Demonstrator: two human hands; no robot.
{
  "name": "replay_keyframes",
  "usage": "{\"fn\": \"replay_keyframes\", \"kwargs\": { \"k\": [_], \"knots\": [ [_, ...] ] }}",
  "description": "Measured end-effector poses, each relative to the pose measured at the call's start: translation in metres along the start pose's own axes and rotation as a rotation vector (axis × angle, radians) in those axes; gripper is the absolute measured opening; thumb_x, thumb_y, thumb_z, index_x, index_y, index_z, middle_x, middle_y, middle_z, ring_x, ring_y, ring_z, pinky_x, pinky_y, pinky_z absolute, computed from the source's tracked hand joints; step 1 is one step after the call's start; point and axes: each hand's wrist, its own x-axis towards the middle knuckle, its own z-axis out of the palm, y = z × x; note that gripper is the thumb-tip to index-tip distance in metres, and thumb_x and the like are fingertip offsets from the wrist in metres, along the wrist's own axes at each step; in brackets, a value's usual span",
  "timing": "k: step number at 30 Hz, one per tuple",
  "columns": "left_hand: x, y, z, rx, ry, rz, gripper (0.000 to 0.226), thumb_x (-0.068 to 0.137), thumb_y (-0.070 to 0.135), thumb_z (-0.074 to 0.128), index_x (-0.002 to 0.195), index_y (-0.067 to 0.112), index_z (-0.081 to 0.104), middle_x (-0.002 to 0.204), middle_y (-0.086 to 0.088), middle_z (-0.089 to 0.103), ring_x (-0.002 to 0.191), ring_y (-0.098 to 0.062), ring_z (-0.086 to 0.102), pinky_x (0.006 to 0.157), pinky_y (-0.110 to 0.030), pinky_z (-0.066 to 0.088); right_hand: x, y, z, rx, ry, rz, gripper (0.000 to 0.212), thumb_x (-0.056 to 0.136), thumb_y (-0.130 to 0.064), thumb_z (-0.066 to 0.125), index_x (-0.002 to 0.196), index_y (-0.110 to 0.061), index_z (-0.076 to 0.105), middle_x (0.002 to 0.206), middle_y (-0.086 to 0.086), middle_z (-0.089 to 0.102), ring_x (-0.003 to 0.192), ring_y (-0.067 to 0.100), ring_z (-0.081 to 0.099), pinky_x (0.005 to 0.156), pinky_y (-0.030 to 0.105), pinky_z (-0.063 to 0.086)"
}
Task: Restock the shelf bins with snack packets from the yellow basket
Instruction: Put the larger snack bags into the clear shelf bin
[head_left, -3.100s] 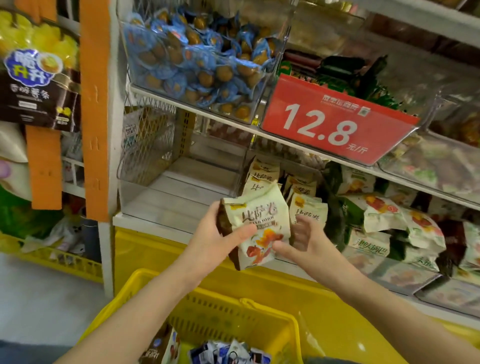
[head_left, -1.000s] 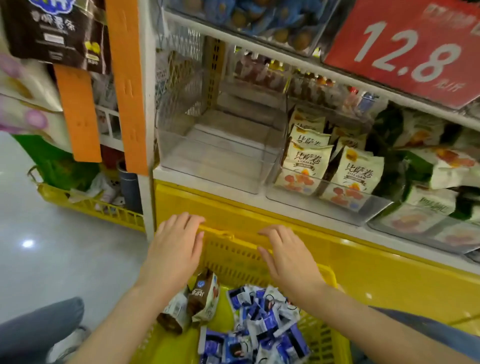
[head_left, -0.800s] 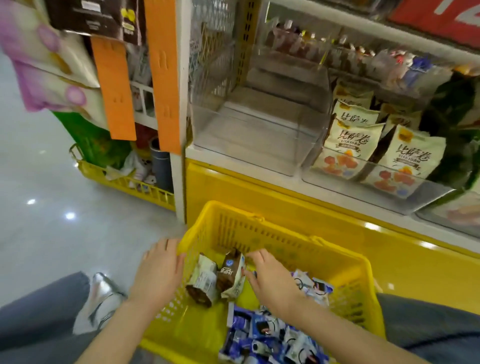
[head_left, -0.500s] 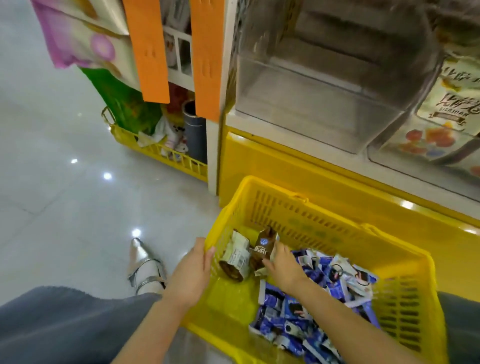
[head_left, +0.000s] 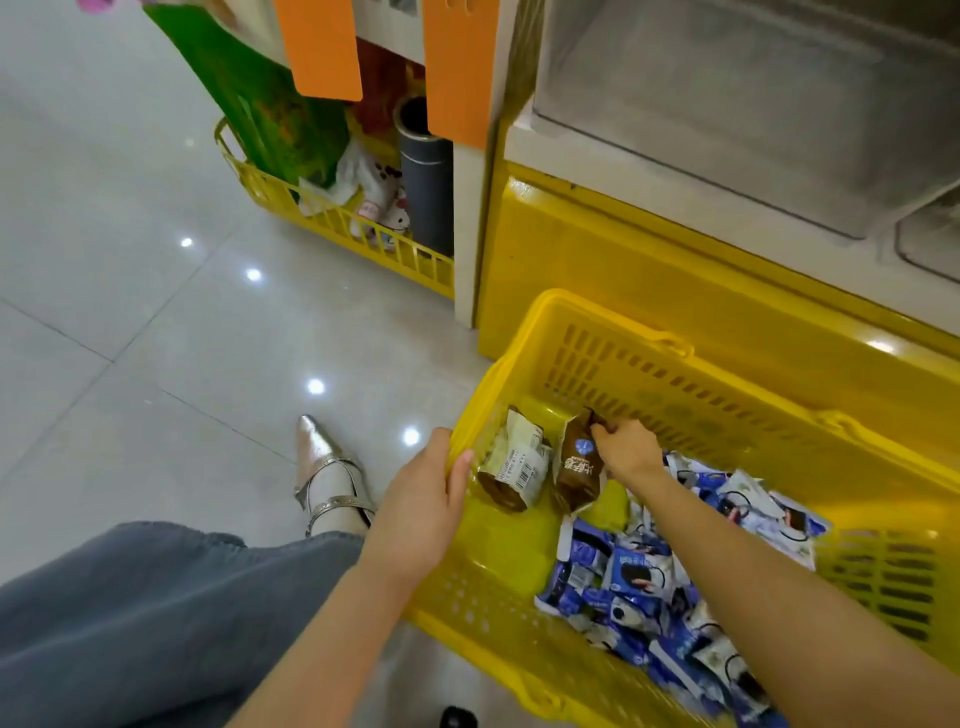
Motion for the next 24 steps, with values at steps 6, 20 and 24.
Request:
{"fn": "replay_keyframes", "kwargs": {
  "k": [6, 20, 24],
  "knots": [
    [-0.001, 0.004, 0.0, 0.052, 0.033, 0.004, 0.019, 0.097, 0.041, 0.031, 0.092, 0.024, 0.038, 0.073, 0.003, 0.052, 0.067, -0.015, 0.053, 0.053, -0.029, 0.037, -0.043, 0.007, -0.019, 0.074, 0.078, -0.144, 0.043, 0.094, -0.017, 0.054, 0.055, -0.013, 0.036, 0.064, 0.02, 0.053, 0.071, 0.041, 0.061, 0.067, 0.054, 0.052],
    [-0.029, 0.077, 0.039, -0.295, -0.175, 0.111, 0.106, 0.062, 0.036, 0.083, 0.143, 0.026, 0.017, 0.136, 0.007, 0.028, 0.125, -0.007, 0.031, 0.094, -0.003, 0.027, -0.155, -0.021, -0.09, 0.636, -0.023, -0.257, 0.022, 0.092, -0.016, 0.058, 0.071, -0.011, 0.053, 0.068, 0.002, 0.063, 0.048, 0.005, 0.064, 0.044, 0.021, 0.052],
    [-0.026, 0.082, 0.025, -0.52, -0.18, 0.053, 0.082, 0.06, 0.0, 0.079, 0.122, 0.034, 0.037, 0.117, 0.0, 0.048, 0.094, -0.006, 0.059, 0.072, -0.016, 0.05, -0.175, -0.024, -0.101, 0.509, -0.06, -0.331, 0.013, 0.09, -0.02, 0.061, 0.078, -0.016, 0.056, 0.078, 0.002, 0.068, 0.065, 0.01, 0.069, 0.059, 0.027, 0.058]
  ]
}}
